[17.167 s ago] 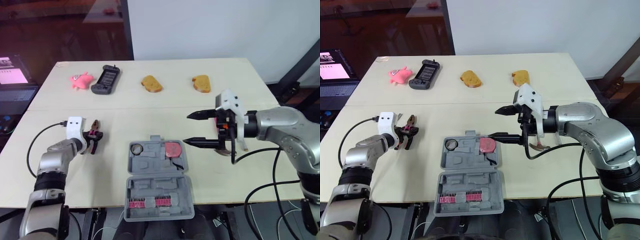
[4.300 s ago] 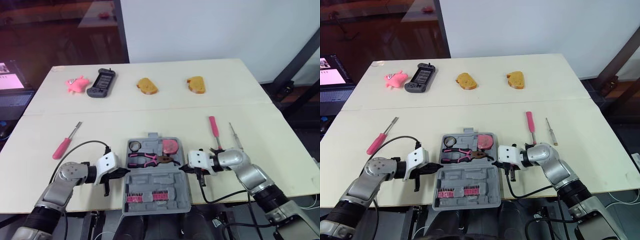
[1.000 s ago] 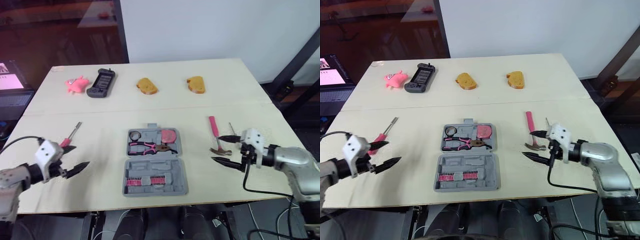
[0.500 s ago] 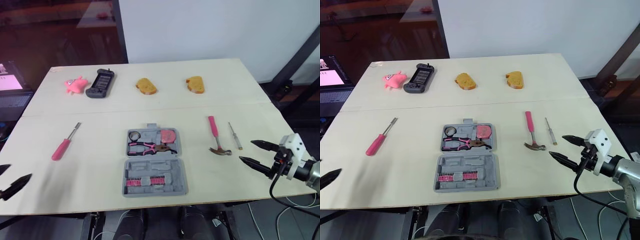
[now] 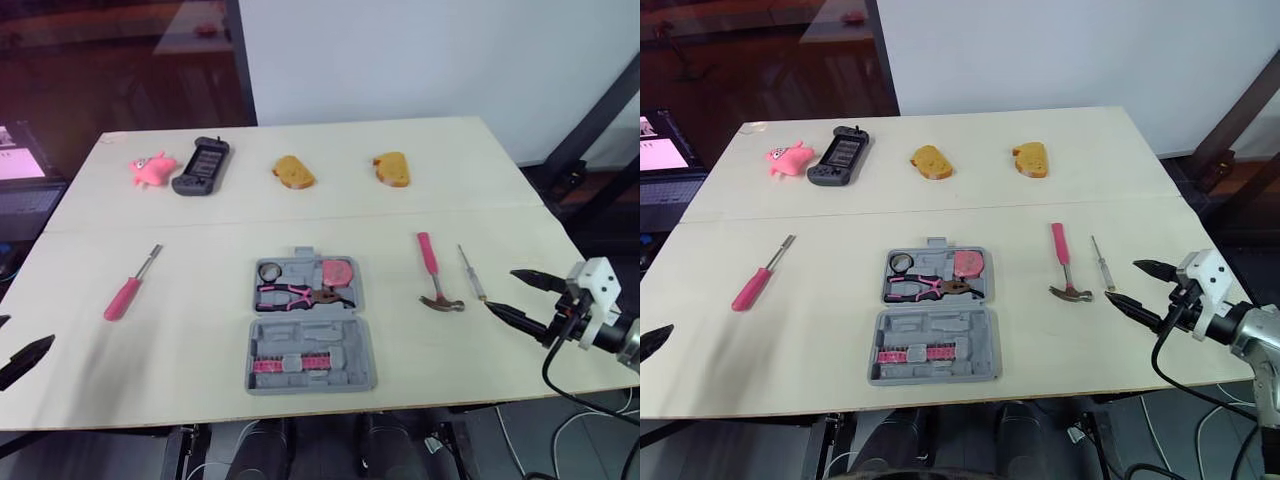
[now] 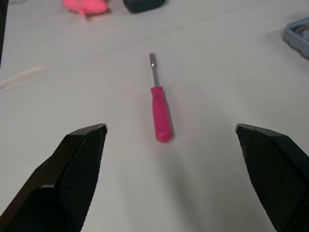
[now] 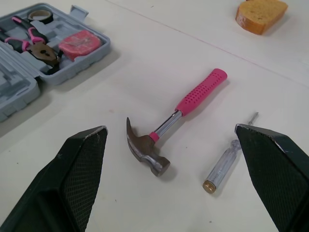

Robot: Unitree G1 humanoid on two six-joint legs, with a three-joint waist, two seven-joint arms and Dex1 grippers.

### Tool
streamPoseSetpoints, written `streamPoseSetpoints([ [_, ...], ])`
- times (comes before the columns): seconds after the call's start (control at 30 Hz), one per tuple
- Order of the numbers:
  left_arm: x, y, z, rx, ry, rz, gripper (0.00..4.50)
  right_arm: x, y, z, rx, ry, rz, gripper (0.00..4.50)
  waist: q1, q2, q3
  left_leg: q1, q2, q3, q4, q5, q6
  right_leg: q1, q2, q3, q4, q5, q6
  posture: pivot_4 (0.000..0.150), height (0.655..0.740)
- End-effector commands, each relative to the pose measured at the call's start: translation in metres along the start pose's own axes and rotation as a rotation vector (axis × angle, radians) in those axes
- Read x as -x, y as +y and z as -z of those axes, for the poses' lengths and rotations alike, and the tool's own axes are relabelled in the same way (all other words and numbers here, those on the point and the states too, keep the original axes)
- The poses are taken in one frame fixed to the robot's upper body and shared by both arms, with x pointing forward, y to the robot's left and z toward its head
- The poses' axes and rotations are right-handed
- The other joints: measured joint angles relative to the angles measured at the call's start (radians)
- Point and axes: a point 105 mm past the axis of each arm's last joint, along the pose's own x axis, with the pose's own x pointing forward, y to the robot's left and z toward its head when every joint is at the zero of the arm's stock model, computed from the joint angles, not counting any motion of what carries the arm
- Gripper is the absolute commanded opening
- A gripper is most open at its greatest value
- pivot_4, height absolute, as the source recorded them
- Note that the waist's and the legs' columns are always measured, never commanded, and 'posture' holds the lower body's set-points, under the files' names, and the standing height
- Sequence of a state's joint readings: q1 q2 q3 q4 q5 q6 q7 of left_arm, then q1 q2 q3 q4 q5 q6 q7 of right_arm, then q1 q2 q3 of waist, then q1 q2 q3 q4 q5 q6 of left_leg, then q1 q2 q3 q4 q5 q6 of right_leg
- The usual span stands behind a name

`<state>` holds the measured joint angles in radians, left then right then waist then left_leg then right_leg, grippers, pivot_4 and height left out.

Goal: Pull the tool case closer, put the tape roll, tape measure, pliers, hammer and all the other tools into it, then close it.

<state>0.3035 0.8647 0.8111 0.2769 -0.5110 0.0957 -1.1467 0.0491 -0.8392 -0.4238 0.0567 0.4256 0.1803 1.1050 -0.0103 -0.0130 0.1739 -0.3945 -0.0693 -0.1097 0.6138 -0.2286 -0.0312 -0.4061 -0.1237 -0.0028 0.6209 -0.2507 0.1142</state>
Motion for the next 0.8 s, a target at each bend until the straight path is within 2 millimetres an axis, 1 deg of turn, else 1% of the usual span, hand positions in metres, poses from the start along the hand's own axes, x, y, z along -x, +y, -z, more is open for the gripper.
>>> streamPoseSetpoints([
  [0.03, -0.026, -0.025, -0.033, -0.027, -0.052, 0.167, 4.48, -0.003, 0.009, -0.033, 0.073, -0.042, -0.046, 4.47, 0.003, 0.000, 0.000, 0.000, 0.000, 0.000, 0.000, 0.000, 0.000, 0.000, 0.000, 0.000, 0.000, 0.000, 0.000, 0.150, 0.7400],
  [0.13, -0.051, -0.060, -0.048, -0.052, -0.060, 0.359, 4.48, -0.005, 0.027, -0.044, 0.085, -0.040, -0.067, 4.47, 0.007, 0.000, 0.000, -0.001, 0.000, -0.001, 0.000, 0.000, 0.000, 0.000, 0.001, 0.000, 0.000, 0.000, 0.000, 0.150, 0.7400],
  [0.2, -0.063, -0.078, -0.057, -0.080, -0.064, 0.451, 4.48, -0.004, 0.036, -0.047, 0.093, -0.031, -0.070, 4.47, 0.014, 0.000, 0.000, -0.001, 0.000, -0.001, 0.000, 0.000, 0.000, 0.000, 0.002, 0.000, -0.001, 0.000, 0.000, 0.150, 0.7400],
  [0.27, -0.076, -0.099, -0.070, -0.110, -0.083, 0.555, 4.48, -0.002, 0.045, -0.045, 0.068, 0.003, -0.065, 4.47, 0.019, 0.000, 0.000, -0.002, 0.000, -0.001, 0.000, 0.000, 0.000, -0.001, 0.003, 0.000, -0.001, 0.000, 0.000, 0.150, 0.7400],
  [0.33, -0.092, -0.124, -0.084, -0.142, -0.103, 0.680, 4.48, 0.002, 0.057, -0.045, 0.053, 0.018, -0.041, 4.47, 0.025, 0.000, 0.000, -0.003, 0.000, 0.000, 0.000, 0.000, 0.000, -0.001, 0.003, 0.000, -0.001, 0.000, 0.000, 0.150, 0.7400],
  [0.4, -0.103, -0.142, -0.095, -0.179, -0.114, 0.773, 4.48, 0.006, 0.065, -0.045, 0.036, 0.030, -0.008, 4.47, 0.028, 0.000, 0.000, -0.003, 0.000, -0.001, 0.001, 0.000, 0.000, -0.001, 0.004, -0.001, -0.001, 0.001, 0.000, 0.150, 0.7400],
  [0.53, -0.112, -0.158, -0.105, -0.222, -0.121, 0.856, 4.48, 0.012, 0.074, -0.044, -0.007, 0.038, 0.033, 4.47, 0.017, 0.000, 0.000, -0.002, 0.000, 0.000, 0.002, 0.000, 0.001, 0.000, 0.004, 0.000, -0.001, 0.002, 0.001, 0.150, 0.7400],
  [0.6, -0.119, -0.175, -0.118, -0.259, -0.144, 0.946, 4.48, 0.018, 0.079, -0.039, -0.026, 0.048, 0.104, 4.47, 0.021, 0.000, 0.000, -0.002, 0.000, 0.001, 0.001, 0.000, 0.001, 0.000, 0.004, 0.000, -0.001, 0.002, 0.001, 0.150, 0.7400],
  [0.67, -0.123, -0.185, -0.128, -0.265, -0.167, 0.994, 4.48, 0.024, 0.081, -0.037, -0.043, 0.060, 0.142, 4.47, 0.024, 0.000, 0.000, -0.003, 0.000, -0.001, 0.001, 0.000, 0.001, -0.001, 0.005, -0.001, -0.001, 0.002, 0.001, 0.150, 0.7400],
  [0.8, -0.127, -0.192, -0.134, -0.283, -0.176, 1.025, 4.48, 0.031, 0.078, -0.034, -0.064, 0.063, 0.197, 4.47, 0.020, 0.000, 0.000, -0.002, 0.000, 0.000, 0.002, 0.000, 0.001, 0.000, 0.005, 0.000, -0.001, 0.002, 0.002, 0.150, 0.7400],
])
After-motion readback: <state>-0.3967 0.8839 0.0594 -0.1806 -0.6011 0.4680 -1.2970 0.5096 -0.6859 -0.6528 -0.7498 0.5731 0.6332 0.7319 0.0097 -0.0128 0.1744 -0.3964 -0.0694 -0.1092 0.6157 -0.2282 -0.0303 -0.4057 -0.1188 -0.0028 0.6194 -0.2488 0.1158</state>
